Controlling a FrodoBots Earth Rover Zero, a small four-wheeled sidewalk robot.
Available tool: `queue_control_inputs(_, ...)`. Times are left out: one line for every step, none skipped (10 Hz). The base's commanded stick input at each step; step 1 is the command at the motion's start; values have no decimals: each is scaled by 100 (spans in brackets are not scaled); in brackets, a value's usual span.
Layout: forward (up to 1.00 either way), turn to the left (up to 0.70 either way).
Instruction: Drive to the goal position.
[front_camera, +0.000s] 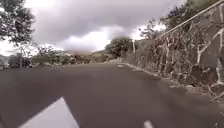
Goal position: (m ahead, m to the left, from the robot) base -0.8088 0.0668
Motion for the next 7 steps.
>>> queue_control_inputs(100,-13)
queue_control_inputs(100,-8)
queue_control_inputs(100,0)
queue_control_inputs(100,0)
queue_control_inputs(100,-4)
queue_control_inputs(100,-23)
queue_control_inputs(100,-22)
